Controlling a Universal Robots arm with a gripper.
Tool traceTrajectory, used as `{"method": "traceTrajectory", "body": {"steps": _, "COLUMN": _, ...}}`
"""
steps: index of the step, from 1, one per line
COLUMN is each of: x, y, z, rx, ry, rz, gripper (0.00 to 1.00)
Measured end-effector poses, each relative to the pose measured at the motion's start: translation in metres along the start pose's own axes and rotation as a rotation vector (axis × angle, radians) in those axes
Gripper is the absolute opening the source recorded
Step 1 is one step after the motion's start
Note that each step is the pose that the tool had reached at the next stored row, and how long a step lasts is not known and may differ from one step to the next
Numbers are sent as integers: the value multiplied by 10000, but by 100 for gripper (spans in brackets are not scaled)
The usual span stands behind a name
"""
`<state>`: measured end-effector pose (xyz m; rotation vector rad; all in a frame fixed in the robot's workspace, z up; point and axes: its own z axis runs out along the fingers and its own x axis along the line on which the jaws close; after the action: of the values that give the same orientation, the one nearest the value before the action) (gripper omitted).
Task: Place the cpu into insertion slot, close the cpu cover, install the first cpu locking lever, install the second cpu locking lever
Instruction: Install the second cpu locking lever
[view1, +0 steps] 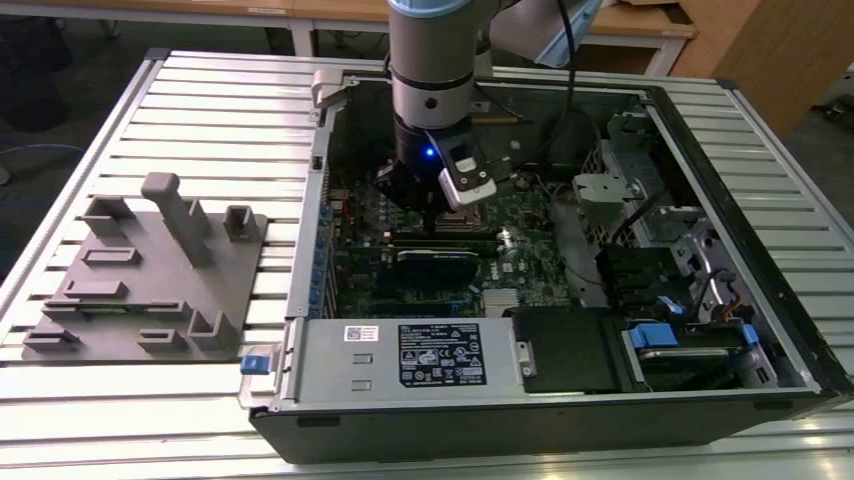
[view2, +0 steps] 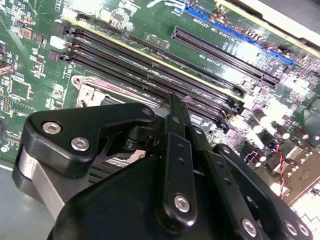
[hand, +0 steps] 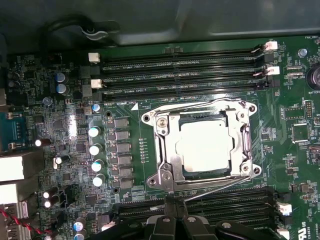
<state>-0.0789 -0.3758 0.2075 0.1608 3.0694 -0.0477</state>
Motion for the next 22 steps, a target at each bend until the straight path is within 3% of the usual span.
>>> {"method": "traceTrajectory", "body": {"steps": 15, "x": 39, "y": -4, "z": 9, "rx": -25, "ry": 3, "rz": 0, "gripper": 10}}
{"method": "traceTrajectory", "body": {"steps": 20, "x": 40, "y": -7, "z": 12, "rx": -150, "ry": 16, "rz": 10, "gripper": 10}}
{"method": "traceTrajectory", "body": {"steps": 22, "x": 40, "y": -7, "z": 12, "rx": -153, "ry": 16, "rz": 10, "gripper": 10}}
